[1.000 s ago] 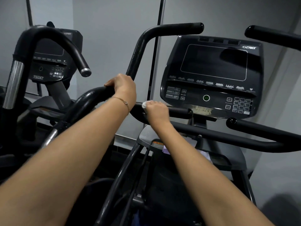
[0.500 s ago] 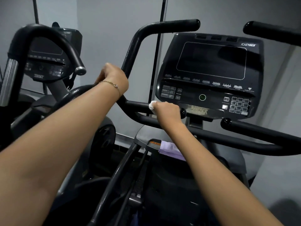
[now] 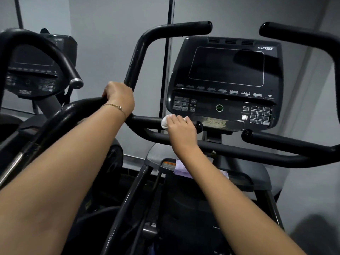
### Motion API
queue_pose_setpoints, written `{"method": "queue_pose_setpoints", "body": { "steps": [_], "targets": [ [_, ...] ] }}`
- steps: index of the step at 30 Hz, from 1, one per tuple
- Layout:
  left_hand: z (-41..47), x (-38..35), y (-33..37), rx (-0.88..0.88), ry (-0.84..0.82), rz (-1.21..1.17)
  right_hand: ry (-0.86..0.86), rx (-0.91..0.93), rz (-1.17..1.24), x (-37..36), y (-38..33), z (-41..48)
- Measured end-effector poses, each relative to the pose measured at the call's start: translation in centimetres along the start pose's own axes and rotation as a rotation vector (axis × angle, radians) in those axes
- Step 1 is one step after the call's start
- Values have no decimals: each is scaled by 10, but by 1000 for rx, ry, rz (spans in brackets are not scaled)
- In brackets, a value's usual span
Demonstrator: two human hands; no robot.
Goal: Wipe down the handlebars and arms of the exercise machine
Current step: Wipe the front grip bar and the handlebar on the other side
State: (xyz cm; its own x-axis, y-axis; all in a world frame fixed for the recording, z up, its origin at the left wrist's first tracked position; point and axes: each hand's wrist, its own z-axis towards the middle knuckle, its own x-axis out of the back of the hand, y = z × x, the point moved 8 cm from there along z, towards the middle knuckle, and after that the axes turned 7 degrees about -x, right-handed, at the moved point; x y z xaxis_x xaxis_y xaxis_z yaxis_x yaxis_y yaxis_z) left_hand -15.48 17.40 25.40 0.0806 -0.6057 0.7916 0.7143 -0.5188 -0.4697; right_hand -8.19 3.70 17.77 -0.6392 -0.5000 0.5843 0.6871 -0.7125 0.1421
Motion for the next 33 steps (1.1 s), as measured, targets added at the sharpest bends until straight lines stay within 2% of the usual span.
{"method": "queue_pose_setpoints", "body": {
  "steps": [2, 7, 11, 14, 23, 28, 31, 33],
  "targets": [
    [-1, -2, 1, -5, 38, 9, 32, -23, -38, 5, 5, -4],
    [-7, -3, -3, 23, 94, -23, -190, 0, -25, -1, -8, 4],
    [-8, -1, -3, 36, 106, -65, -160, 13, -33, 5, 7, -3],
    [-6, -2, -2, 28, 114, -43, -64, -23, -1, 14, 25, -8],
    [-7, -1, -1, -5, 114, -20, -188, 31, -25, 0, -3, 2],
    [-8, -1, 2, -27, 103, -8, 38, -8, -7, 15, 11, -3],
    [-8, -2, 3, -26, 80, 24, -172, 10, -35, 1, -12, 12],
    [-7, -2, 3, -14, 66, 37, -208, 32, -9, -5, -27, 18]
  ]
}}
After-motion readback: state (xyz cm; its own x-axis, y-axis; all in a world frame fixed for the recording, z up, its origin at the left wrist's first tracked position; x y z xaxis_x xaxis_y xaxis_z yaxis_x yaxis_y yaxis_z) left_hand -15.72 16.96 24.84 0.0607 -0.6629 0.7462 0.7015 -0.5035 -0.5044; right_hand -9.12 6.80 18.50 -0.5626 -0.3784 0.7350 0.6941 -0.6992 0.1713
